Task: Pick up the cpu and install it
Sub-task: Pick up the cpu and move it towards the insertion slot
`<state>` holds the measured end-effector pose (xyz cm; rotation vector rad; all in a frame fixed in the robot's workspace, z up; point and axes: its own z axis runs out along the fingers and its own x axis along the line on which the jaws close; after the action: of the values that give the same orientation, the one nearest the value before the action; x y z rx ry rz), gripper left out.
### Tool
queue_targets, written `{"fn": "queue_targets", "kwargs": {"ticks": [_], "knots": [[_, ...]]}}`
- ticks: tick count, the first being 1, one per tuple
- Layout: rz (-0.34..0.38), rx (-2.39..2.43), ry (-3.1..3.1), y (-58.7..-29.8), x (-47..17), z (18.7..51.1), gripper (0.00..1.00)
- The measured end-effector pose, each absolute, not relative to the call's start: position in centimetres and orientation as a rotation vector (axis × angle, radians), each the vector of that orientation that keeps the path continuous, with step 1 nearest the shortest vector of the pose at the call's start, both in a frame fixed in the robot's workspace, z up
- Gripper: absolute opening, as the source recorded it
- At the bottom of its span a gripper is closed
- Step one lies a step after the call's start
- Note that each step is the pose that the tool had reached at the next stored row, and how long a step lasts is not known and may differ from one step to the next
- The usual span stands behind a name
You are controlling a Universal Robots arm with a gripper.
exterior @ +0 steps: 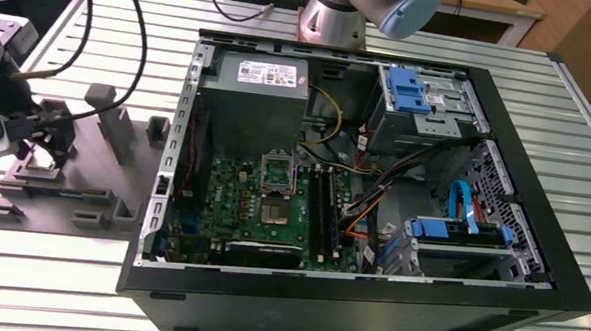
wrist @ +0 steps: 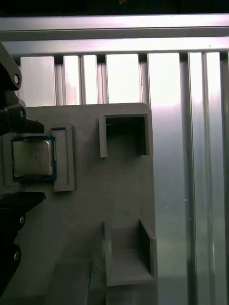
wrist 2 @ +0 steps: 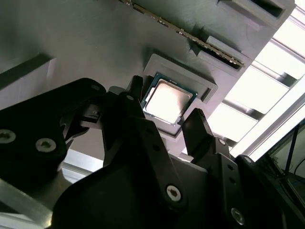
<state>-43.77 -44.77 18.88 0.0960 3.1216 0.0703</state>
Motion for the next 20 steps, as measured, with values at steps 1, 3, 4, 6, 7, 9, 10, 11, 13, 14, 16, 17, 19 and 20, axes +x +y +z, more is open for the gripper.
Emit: {"fn": "queue_targets", "kwargs": {"ticks": [1,3,4,6,7,9,10,11,13,14,16,17,19,20], "knots": [[0.07,0.096,3.122,-44.77,-43.77,18.84,0.6],[0.07,0.096,3.122,-44.76,-43.77,18.65,0.6],[0.07,0.096,3.122,-44.77,-43.77,18.59,0.6],[0.07,0.096,3.122,-44.77,-43.78,18.6,0.6],[0.07,0.096,3.122,-44.77,-43.78,18.58,0.6],[0.07,0.096,3.122,-44.77,-43.78,18.52,0.6],[0.07,0.096,3.122,-44.77,-43.78,18.52,0.6],[0.07,0.096,3.122,-44.77,-43.78,18.52,0.6],[0.07,0.095,3.122,-44.77,-43.77,18.51,0.6],[0.072,0.092,3.122,-44.76,-43.77,18.5,0.6],[0.074,0.085,3.122,-44.76,-43.78,18.5,0.6],[0.074,0.081,3.122,-44.76,-43.77,18.51,0.6],[0.075,0.075,3.123,-44.77,-43.77,18.51,0.6],[0.075,0.073,3.123,-44.77,-43.77,18.51,0.6]]}}
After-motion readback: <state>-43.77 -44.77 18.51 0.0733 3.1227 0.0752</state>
